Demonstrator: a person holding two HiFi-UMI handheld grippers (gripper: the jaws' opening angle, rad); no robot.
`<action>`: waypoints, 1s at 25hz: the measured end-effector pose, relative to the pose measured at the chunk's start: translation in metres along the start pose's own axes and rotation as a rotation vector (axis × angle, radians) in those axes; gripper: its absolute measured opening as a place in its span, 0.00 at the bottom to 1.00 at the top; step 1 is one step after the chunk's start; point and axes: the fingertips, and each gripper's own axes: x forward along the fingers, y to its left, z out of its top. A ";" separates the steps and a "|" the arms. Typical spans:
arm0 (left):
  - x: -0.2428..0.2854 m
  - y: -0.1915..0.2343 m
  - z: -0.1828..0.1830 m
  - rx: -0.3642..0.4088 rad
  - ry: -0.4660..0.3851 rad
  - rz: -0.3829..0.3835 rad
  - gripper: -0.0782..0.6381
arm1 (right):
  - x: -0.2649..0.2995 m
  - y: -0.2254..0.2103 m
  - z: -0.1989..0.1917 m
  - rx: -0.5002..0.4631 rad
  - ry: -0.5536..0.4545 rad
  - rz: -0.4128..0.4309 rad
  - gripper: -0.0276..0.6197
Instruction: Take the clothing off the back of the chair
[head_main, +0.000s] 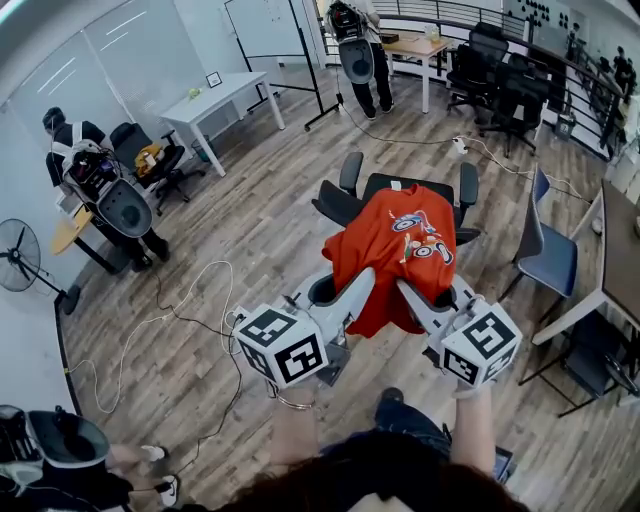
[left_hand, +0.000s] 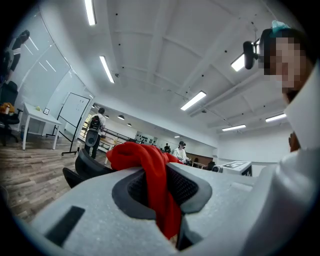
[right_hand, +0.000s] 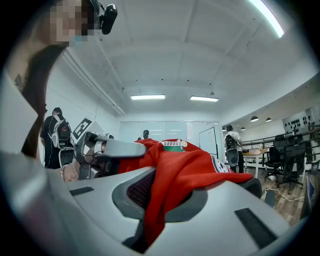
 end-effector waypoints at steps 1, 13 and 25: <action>-0.003 -0.004 0.002 0.003 -0.007 -0.007 0.20 | -0.003 0.003 0.003 0.005 -0.010 0.001 0.09; -0.054 -0.041 0.018 0.059 -0.054 -0.047 0.20 | -0.024 0.055 0.027 -0.035 -0.052 -0.012 0.09; -0.096 -0.061 0.023 0.085 -0.088 -0.056 0.20 | -0.034 0.099 0.035 -0.069 -0.066 -0.011 0.08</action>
